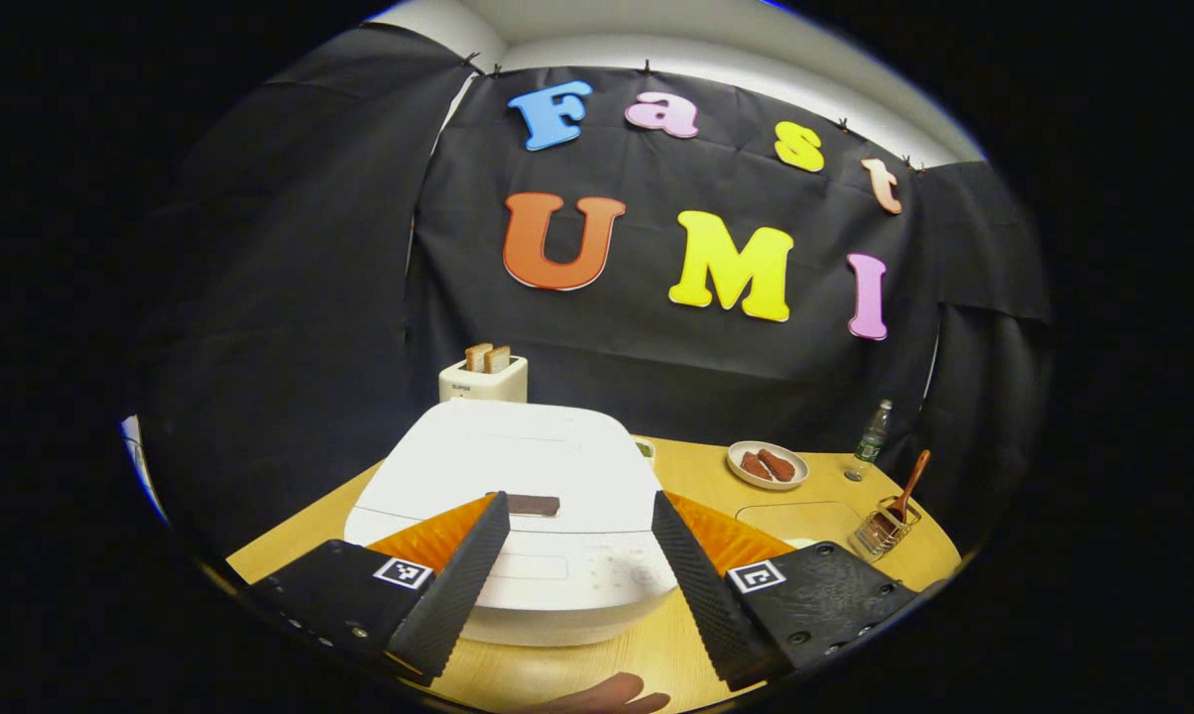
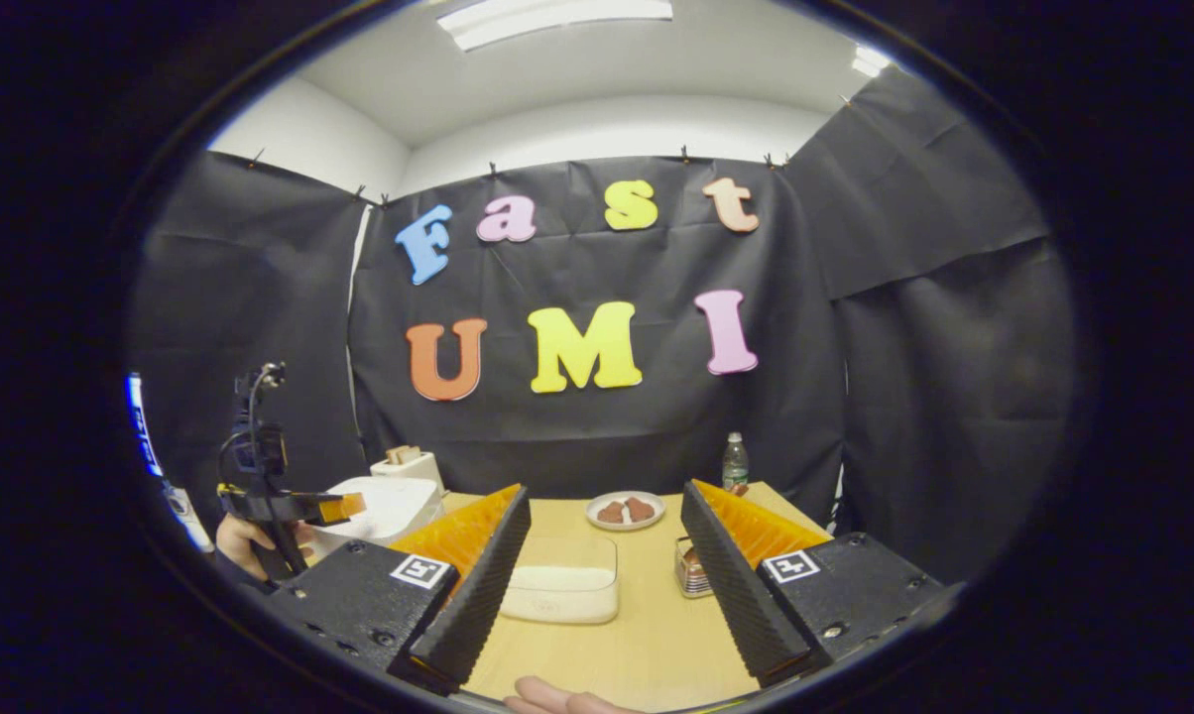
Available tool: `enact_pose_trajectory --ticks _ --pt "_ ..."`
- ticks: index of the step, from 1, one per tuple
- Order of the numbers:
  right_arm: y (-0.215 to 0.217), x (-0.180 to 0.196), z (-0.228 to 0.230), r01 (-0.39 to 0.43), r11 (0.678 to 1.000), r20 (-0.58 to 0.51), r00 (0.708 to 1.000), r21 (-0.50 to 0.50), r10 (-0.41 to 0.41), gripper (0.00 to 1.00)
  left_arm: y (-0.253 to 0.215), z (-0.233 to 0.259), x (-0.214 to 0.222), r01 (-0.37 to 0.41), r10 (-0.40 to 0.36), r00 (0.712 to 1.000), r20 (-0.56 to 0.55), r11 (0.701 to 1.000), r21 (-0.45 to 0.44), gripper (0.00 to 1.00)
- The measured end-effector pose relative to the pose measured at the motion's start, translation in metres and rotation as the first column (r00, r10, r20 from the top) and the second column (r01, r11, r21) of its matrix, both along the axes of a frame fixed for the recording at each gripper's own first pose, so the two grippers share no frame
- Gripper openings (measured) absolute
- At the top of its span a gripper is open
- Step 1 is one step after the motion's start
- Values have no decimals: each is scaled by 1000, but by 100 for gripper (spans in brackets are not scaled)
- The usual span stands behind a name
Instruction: Close the left gripper, press the button to open the rice cooker; take a wooden spoon from the chopstick holder with the right hand, scoop a spoonful of rice and pour it into the rice cooker, then put the wooden spoon back into the chopstick holder.
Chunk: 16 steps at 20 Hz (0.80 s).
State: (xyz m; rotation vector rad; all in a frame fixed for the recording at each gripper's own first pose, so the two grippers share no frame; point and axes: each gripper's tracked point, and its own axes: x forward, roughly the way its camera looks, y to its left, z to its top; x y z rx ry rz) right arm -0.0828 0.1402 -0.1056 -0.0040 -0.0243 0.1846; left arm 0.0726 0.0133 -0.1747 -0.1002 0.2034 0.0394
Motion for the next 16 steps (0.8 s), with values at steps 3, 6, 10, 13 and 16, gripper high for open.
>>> enact_pose_trajectory --ticks 3,6,10,13,16 --pt "-1 10 -10 0 1000 -30 1000 18 0 99 -2 23 -34 -17 15 999 36 999 51 93" --pt "-5 15 -15 15 1000 -54 998 20 -14 99 -21 50 -68 6 -14 996 90 997 79 94" --pt "-2 10 -17 6 1000 -65 998 15 -5 99 -38 80 -102 7 -27 987 156 992 125 94" --pt "-11 5 -11 23 1000 -50 998 -10 -24 99 -47 101 -119 -17 -15 975 220 989 144 94" --pt "-18 -1 -5 36 999 -23 999 -9 -36 99 -64 108 -131 -17 -18 965 263 991 131 94"
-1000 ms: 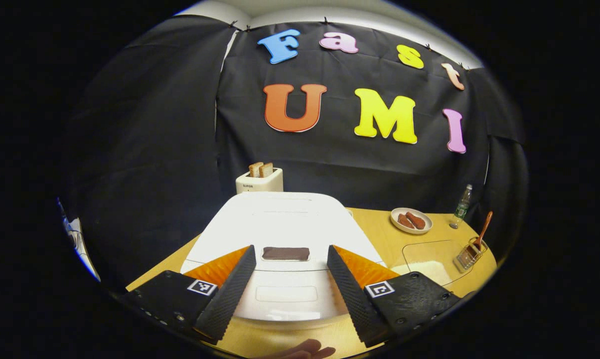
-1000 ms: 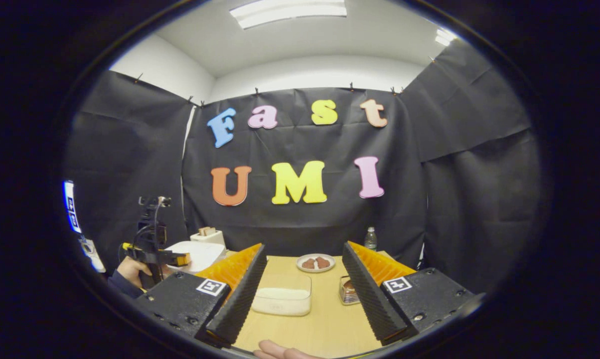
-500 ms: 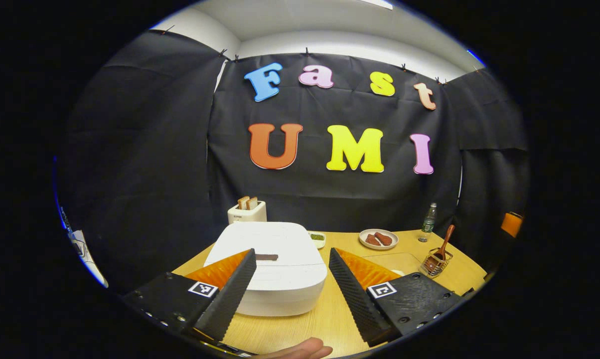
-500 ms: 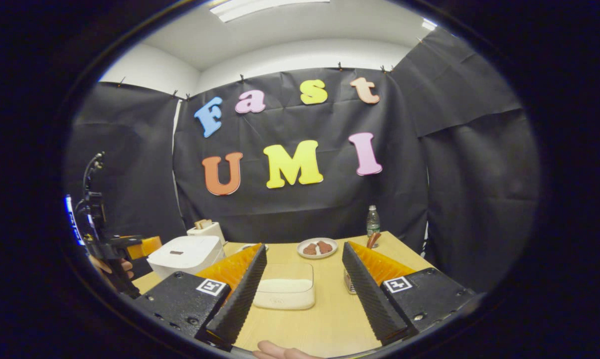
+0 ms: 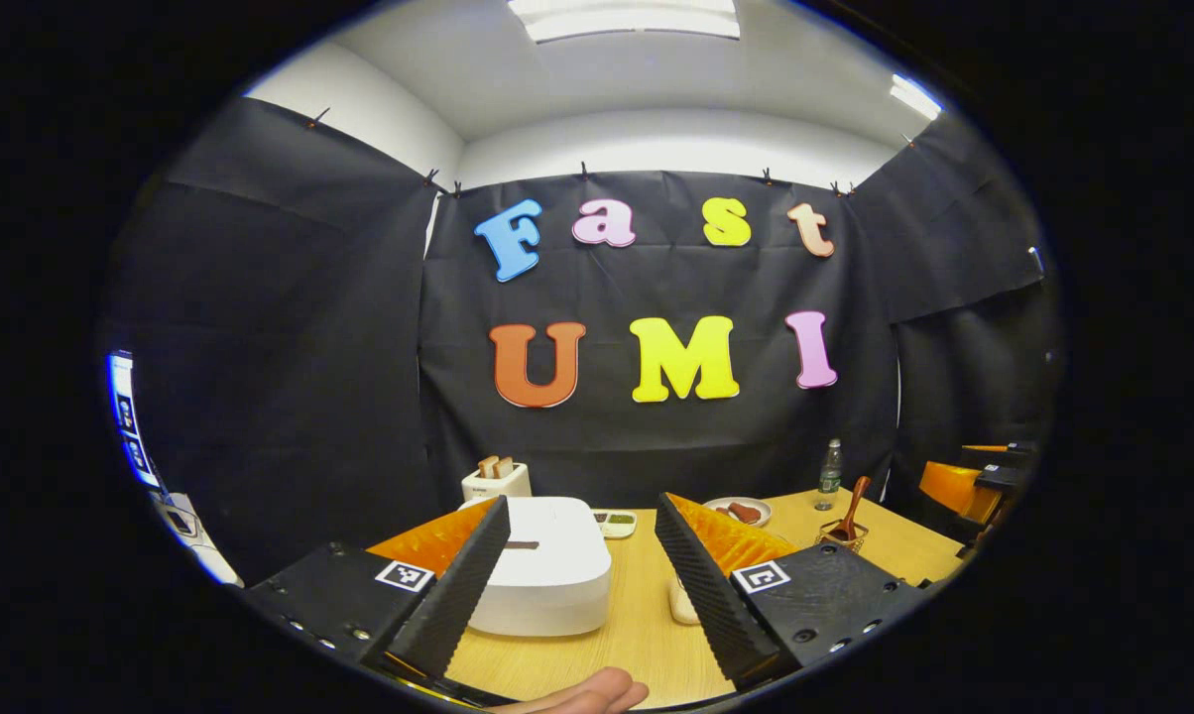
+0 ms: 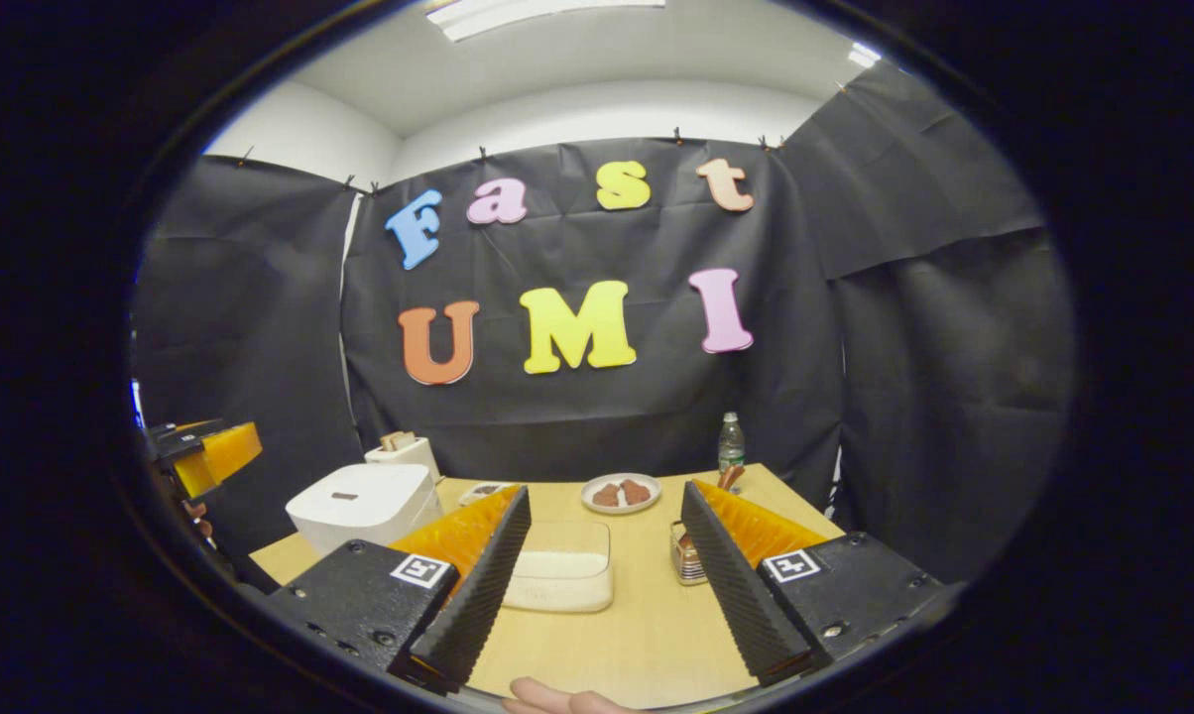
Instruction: Close the left gripper, press the button to open the rice cooker; take a wooden spoon from the chopstick holder with the right hand, scoop a spoonful of rice and pour it into the rice cooker, then put the wooden spoon back into the chopstick holder.
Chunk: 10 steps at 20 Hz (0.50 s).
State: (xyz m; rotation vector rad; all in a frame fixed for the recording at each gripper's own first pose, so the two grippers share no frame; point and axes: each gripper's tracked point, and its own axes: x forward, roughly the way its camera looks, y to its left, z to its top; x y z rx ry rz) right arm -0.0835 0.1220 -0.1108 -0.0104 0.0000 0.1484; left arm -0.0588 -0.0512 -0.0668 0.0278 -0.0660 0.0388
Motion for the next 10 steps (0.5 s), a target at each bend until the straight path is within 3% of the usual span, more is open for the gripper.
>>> enact_pose_trajectory --ticks 3,10 --pt "-7 -5 8 -4 1000 26 1000 -3 4 99 -22 -5 -11 48 -48 999 10 999 10 94" --pt "-21 -23 22 29 999 87 996 -26 -27 99 -21 -13 -28 36 -37 999 36 999 23 93"
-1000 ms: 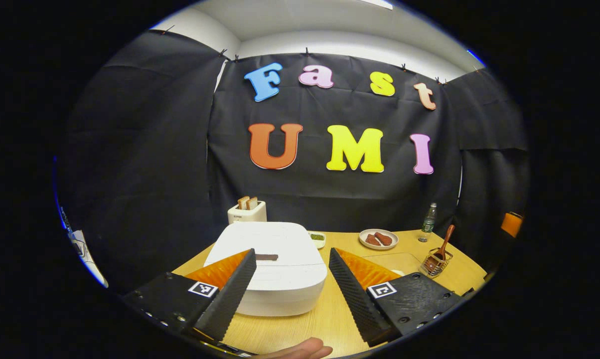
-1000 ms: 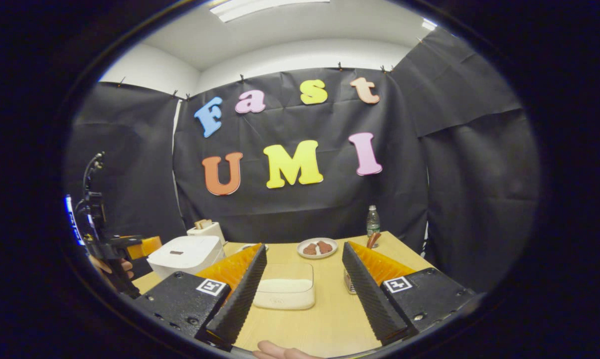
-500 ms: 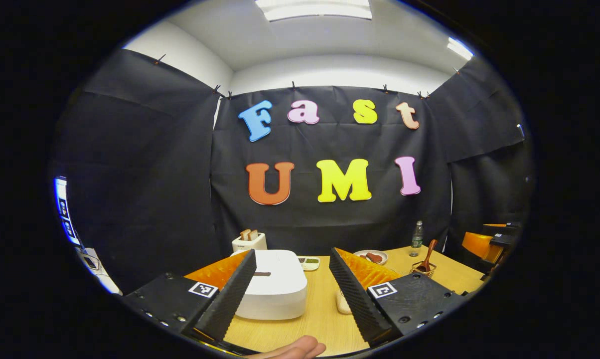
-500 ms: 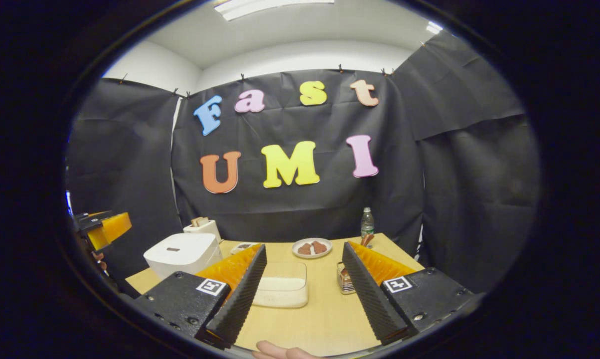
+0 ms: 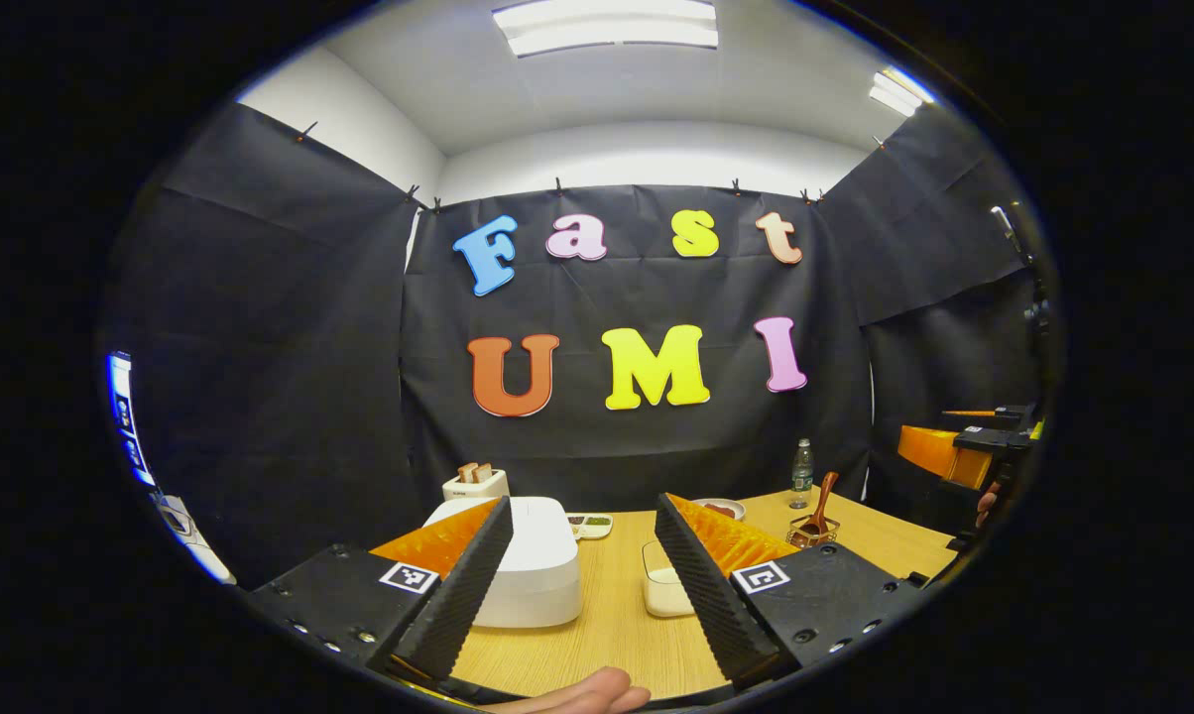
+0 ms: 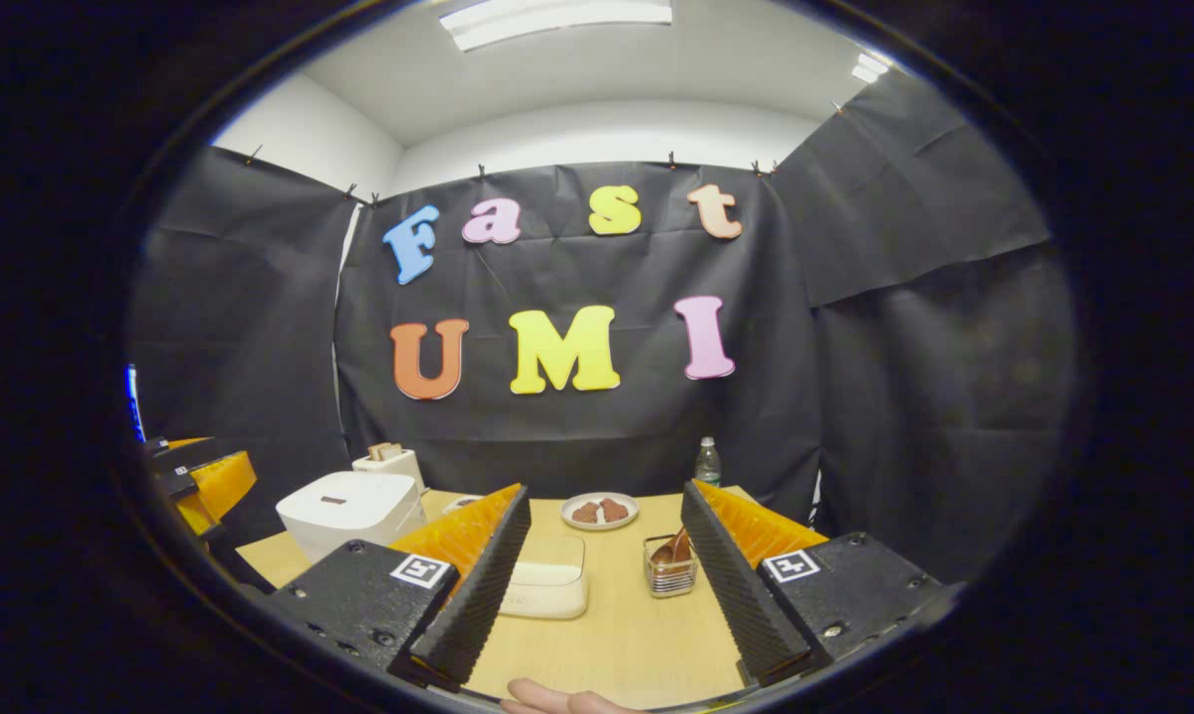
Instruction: Close the left gripper, press the button to open the rice cooker; take a wooden spoon from the chopstick holder with the right hand, scoop a spoonful of rice and pour it into the rice cooker, then put the wooden spoon back into the chopstick holder.
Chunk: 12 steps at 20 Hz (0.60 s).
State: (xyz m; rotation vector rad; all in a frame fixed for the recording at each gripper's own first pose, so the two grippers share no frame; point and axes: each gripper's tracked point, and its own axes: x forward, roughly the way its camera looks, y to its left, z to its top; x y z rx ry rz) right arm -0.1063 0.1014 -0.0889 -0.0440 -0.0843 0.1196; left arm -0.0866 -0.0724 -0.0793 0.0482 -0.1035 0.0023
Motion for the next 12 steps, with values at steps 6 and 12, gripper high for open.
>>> enact_pose_trajectory --ticks 6,12 --pt "5 -6 3 3 1000 18 1000 -1 -3 99 19 6 -6 -15 15 1000 9 999 -52 93" --pt "3 -4 2 4 1000 13 1000 -4 -4 99 21 9 -6 -17 18 1000 9 999 -51 94"
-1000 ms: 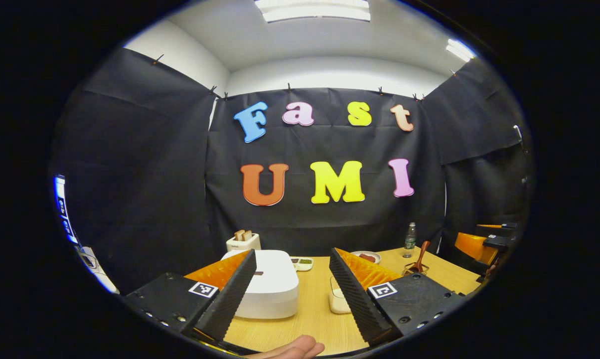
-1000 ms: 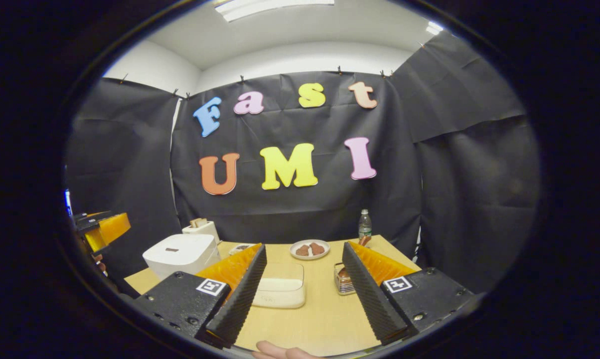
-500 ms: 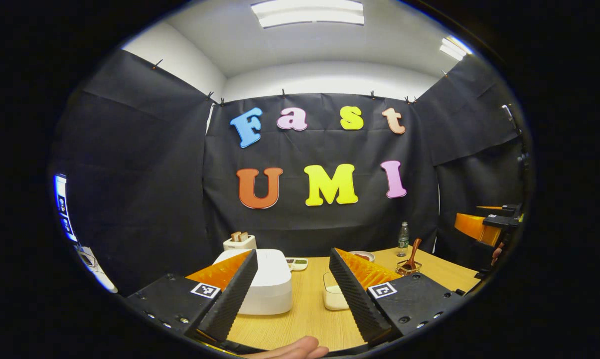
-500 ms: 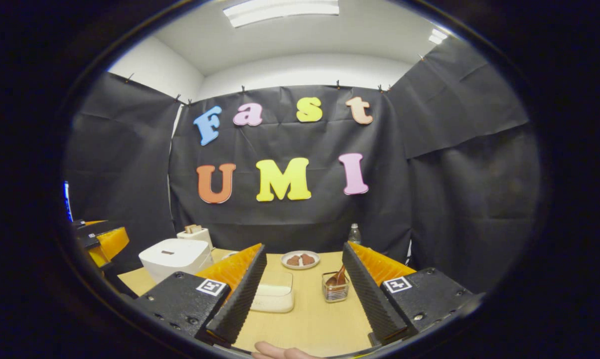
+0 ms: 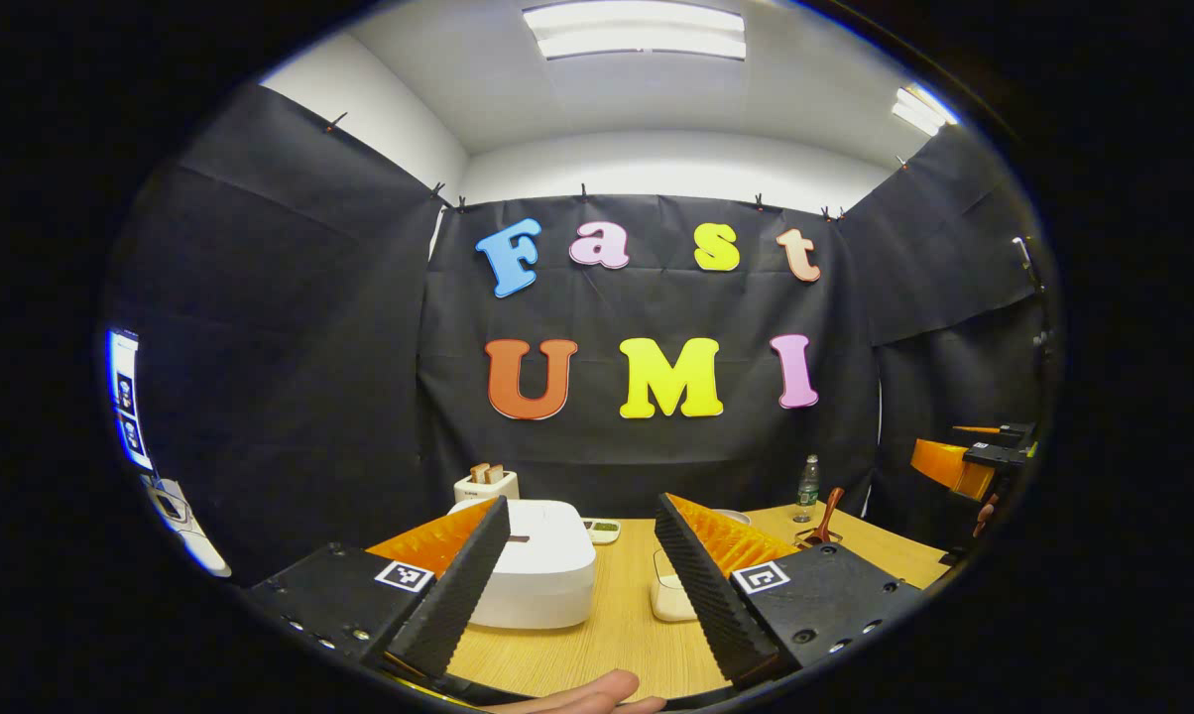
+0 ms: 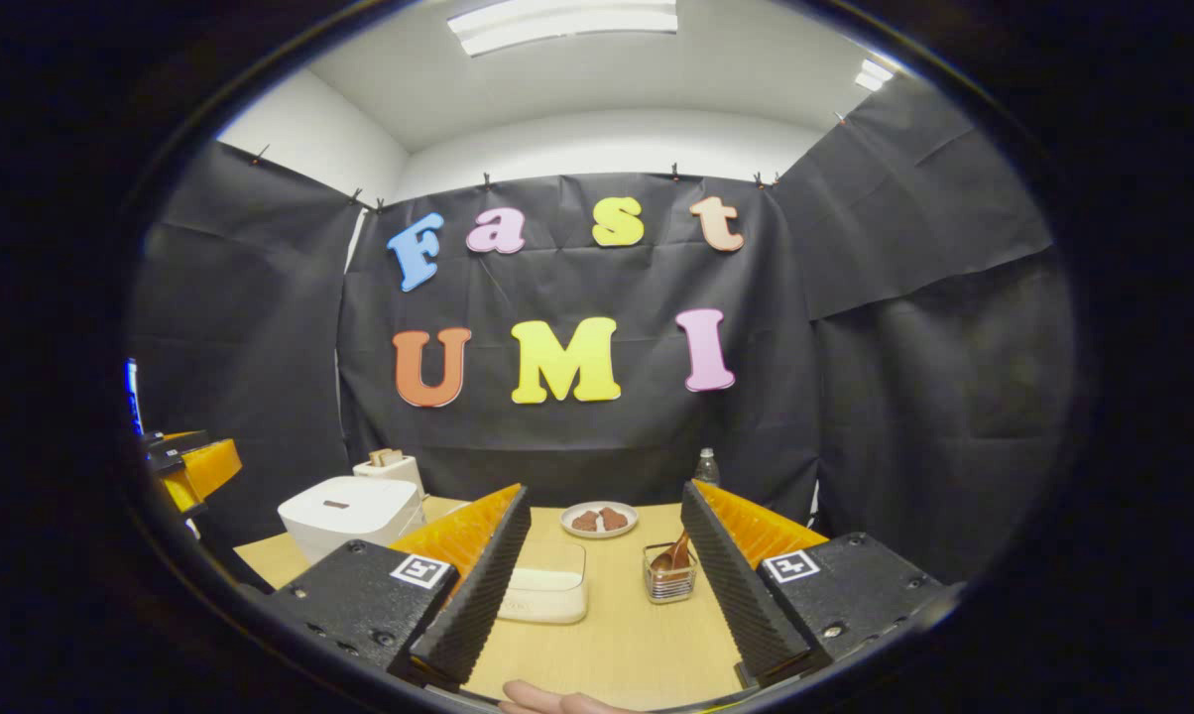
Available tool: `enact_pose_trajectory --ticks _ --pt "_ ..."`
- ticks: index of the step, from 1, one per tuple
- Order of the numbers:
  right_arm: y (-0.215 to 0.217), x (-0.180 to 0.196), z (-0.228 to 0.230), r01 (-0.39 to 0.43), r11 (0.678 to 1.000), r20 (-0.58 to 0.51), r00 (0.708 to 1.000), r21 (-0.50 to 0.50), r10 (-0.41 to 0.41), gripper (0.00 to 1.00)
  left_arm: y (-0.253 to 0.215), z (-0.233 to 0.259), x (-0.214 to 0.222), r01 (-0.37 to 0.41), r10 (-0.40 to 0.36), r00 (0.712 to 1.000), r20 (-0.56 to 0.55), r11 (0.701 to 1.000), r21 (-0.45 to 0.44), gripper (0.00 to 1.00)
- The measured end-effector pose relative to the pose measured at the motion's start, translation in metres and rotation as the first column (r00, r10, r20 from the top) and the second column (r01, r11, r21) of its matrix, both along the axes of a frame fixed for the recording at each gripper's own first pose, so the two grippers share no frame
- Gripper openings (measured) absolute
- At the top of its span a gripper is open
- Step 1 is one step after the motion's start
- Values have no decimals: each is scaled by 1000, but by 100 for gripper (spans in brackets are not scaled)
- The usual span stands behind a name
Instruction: Close the left gripper, press the button to open the rice cooker; take a wooden spoon from the chopstick holder with the right hand, scoop a spoonful of rice and pour it into the rice cooker, then put the wooden spoon back into the chopstick holder.
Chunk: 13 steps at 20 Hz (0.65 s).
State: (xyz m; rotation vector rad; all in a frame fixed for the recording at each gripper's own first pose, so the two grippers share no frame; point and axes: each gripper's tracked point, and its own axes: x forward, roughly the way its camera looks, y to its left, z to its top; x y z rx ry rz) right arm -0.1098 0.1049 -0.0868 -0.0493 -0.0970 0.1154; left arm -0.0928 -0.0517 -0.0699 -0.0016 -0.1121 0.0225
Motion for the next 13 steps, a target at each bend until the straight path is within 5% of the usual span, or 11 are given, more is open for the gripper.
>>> enact_pose_trajectory --ticks 13 --pt "8 -9 0 -18 1000 7 1000 -9 18 99 3 -2 -8 37 -38 999 -23 998 -56 94"
